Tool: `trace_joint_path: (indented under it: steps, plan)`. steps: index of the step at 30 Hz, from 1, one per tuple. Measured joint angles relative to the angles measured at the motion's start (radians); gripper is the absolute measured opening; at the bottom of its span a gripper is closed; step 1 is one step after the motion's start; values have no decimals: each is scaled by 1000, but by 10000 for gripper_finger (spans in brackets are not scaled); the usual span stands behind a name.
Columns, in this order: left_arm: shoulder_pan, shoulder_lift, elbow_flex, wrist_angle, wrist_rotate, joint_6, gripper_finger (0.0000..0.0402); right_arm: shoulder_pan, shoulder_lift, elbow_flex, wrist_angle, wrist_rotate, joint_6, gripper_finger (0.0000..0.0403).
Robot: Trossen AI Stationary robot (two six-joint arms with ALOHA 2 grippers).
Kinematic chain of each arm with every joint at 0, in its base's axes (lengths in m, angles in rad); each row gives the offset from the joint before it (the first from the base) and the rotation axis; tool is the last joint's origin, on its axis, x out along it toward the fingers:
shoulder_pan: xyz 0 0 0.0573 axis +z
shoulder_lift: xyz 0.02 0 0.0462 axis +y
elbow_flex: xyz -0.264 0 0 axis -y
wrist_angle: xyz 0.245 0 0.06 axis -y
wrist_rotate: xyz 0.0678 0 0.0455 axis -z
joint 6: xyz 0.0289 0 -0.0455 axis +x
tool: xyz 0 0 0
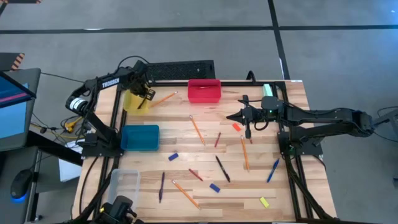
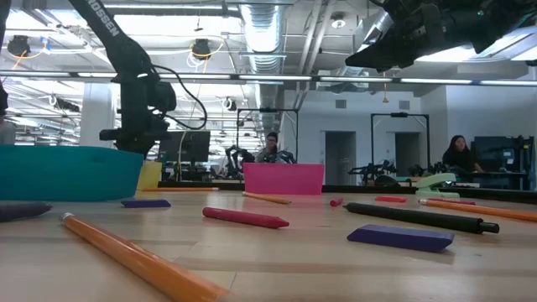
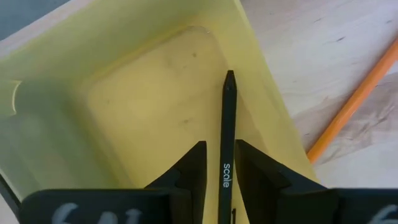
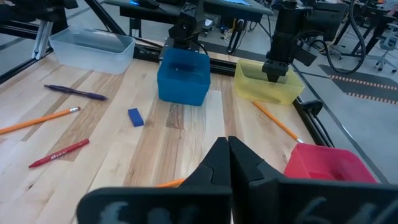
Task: Sort crayons/erasers/pens/pencils in bins
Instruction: Put the pencil into the blue bin
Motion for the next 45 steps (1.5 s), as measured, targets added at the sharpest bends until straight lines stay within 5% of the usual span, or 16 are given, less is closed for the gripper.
trace_joint_path:
  steps: [9, 16, 20, 30, 37, 45]
  plan:
    - [-9, -115, 36, -87, -36, 95, 102, 0, 0, 0, 2, 0, -1, 3]
    - [-116, -345, 13, -5, -54, 116, 43, 0, 0, 0, -5, 0, -1, 14]
    - [-230, -504, -87, 185, -10, 95, 6, 10, 0, 0, -1, 0, -1, 22]
    - [-553, -750, -491, 907, 111, -47, 8, 23, 0, 1, -33, 25, 101, 4]
    - [-712, -667, -712, 1479, 51, -102, 9, 46, -6, 18, -257, 195, 261, 13]
    - [-778, -480, -767, 1761, 88, -36, 9, 146, 36, 109, -593, 343, 549, 3]
